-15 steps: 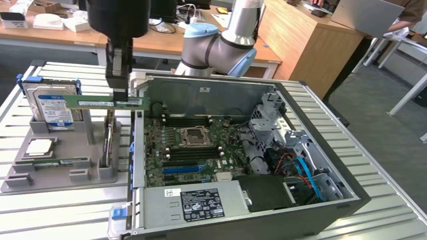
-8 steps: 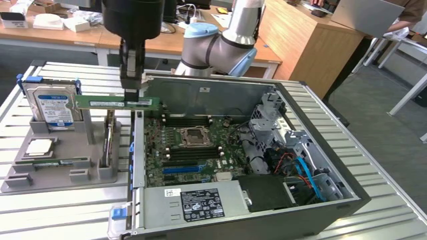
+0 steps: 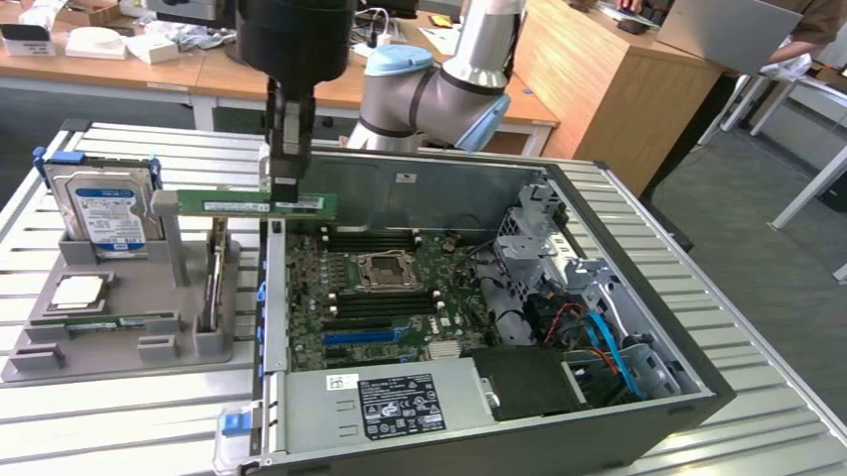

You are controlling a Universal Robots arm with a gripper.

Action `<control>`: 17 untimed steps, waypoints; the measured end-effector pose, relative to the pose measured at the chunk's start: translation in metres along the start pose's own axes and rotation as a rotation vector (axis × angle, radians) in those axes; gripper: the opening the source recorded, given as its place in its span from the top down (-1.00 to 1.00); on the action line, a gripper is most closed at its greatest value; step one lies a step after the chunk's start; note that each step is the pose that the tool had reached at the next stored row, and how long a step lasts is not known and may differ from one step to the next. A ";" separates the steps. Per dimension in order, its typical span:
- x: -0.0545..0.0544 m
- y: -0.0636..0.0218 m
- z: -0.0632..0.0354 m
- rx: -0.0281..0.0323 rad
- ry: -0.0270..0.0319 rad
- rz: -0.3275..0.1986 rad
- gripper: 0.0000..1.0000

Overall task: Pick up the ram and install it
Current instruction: 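Pick up the ram and move it above insertion slot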

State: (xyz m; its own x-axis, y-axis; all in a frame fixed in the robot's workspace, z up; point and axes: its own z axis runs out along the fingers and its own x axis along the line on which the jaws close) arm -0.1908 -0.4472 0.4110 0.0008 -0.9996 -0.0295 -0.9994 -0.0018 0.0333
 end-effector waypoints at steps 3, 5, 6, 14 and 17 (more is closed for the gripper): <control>0.000 -0.0068 -0.0002 0.0000 0.0000 0.000 0.77; 0.000 -0.0116 -0.0004 0.0000 0.0000 0.000 0.77; 0.000 -0.0139 -0.0005 0.0000 0.0000 0.000 0.77; 0.000 -0.0314 -0.0011 0.0000 0.0000 0.000 0.77; 0.000 -0.0379 -0.0013 0.0000 0.0000 0.000 0.77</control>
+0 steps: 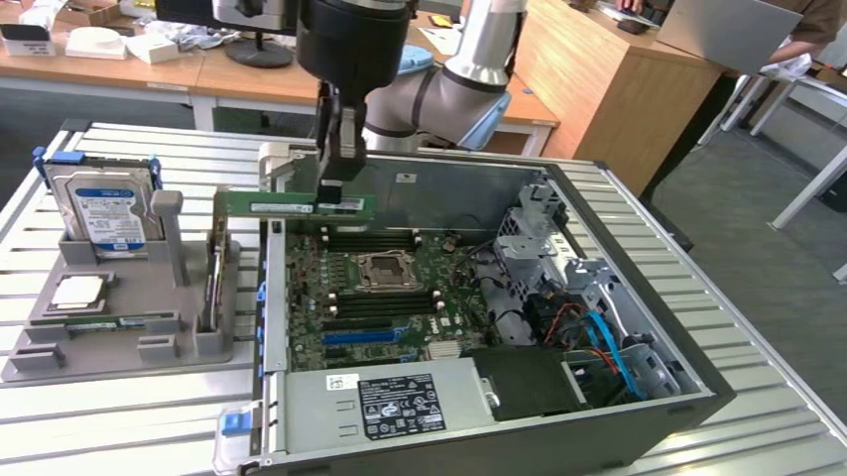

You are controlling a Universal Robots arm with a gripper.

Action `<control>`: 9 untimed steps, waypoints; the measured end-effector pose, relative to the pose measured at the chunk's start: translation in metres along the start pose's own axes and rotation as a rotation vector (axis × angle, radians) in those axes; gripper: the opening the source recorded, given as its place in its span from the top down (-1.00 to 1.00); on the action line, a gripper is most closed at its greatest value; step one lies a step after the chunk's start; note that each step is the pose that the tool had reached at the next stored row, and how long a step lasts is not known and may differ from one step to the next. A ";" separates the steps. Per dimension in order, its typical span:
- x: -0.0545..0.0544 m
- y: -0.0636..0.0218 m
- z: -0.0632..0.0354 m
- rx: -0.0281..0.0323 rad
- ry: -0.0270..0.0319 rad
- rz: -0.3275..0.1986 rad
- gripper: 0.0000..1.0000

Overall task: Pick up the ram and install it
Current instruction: 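Pick up the ram and move it above insertion slot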

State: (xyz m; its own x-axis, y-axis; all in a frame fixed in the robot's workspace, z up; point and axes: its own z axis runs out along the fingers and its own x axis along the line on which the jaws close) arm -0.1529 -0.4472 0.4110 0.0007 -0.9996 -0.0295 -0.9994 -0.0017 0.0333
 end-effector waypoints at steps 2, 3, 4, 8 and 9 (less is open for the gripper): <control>0.000 -0.0045 -0.0001 0.0001 0.0000 0.000 0.77; 0.000 -0.0067 -0.0002 0.0000 0.0000 0.000 0.77; 0.000 -0.0088 -0.0003 0.0000 0.0000 0.000 0.77; 0.000 -0.0175 -0.0006 0.0001 0.0000 0.000 0.77; 0.000 -0.0196 -0.0006 0.0001 -0.0001 0.000 0.77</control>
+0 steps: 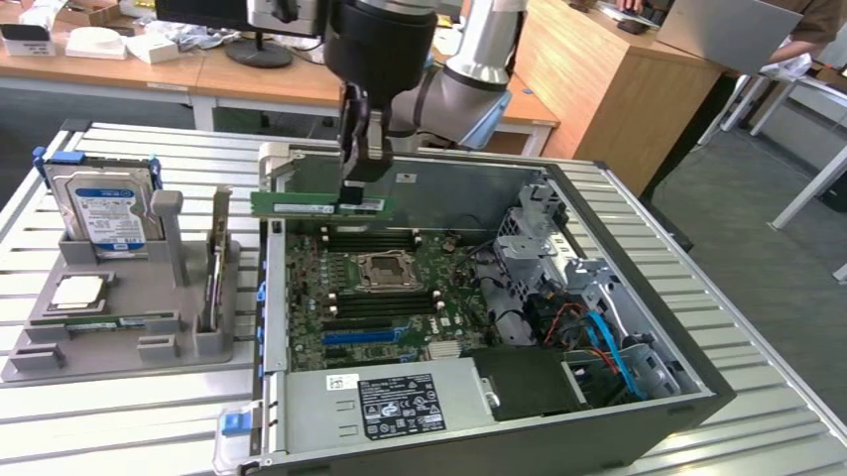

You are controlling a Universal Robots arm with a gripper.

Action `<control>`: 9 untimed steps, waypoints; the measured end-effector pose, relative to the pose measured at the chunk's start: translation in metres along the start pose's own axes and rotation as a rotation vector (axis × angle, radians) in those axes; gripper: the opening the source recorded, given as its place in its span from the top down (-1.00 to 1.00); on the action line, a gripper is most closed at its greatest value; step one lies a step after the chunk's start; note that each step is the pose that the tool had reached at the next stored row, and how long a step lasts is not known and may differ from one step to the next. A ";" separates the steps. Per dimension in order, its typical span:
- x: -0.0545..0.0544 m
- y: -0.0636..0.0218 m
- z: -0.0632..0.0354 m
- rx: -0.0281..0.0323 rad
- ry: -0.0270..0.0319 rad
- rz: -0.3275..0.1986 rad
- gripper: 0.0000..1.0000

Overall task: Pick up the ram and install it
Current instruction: 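Pick up the ram and move it above insertion slot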

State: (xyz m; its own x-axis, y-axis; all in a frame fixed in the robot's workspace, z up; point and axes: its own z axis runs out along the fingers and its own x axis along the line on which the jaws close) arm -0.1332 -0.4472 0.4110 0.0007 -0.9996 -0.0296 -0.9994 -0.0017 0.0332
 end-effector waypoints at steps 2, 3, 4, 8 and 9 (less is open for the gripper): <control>0.000 -0.0044 -0.0002 -0.0001 0.0001 0.000 0.77; 0.000 -0.0066 -0.0003 -0.0001 0.0001 0.000 0.77; 0.000 -0.0088 -0.0003 -0.0001 0.0001 0.000 0.77; 0.000 -0.0178 -0.0007 -0.0001 0.0001 0.000 0.77; 0.000 -0.0201 -0.0007 0.0000 0.0001 0.000 0.77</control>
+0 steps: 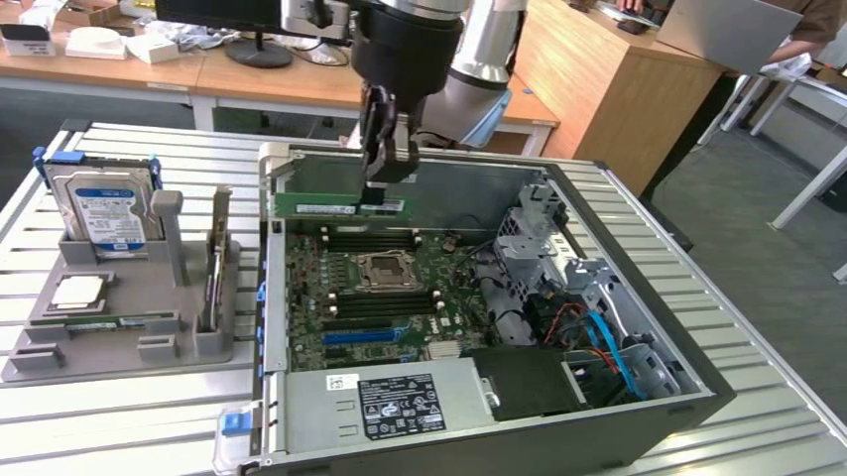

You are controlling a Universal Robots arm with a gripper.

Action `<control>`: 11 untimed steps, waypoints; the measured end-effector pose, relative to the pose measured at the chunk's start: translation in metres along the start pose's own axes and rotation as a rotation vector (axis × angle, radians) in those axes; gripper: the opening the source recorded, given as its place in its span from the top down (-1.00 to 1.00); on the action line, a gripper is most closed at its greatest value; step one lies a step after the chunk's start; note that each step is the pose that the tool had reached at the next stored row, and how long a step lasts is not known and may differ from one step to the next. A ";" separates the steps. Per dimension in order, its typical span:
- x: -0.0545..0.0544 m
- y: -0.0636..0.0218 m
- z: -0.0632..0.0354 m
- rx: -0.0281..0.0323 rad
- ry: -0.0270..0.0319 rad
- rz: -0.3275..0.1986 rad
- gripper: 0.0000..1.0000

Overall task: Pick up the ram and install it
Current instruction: 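Pick up the ram and move it above insertion slot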

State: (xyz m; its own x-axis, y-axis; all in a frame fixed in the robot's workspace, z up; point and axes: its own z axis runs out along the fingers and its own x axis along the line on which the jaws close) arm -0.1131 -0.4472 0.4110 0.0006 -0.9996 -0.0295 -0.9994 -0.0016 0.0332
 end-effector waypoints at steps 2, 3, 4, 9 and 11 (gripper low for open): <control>0.000 -0.0045 -0.0001 0.0000 0.0000 0.000 0.77; 0.000 -0.0069 -0.0002 0.0000 0.0000 0.000 0.77; 0.000 -0.0091 -0.0003 0.0000 0.0000 0.000 0.77; 0.000 -0.0205 -0.0007 0.0000 -0.0001 0.000 0.77; 0.000 -0.0246 -0.0008 0.0000 0.0000 0.000 0.77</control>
State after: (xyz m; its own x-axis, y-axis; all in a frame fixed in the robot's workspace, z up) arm -0.0885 -0.4472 0.4110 0.0008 -0.9996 -0.0295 -0.9994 -0.0018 0.0332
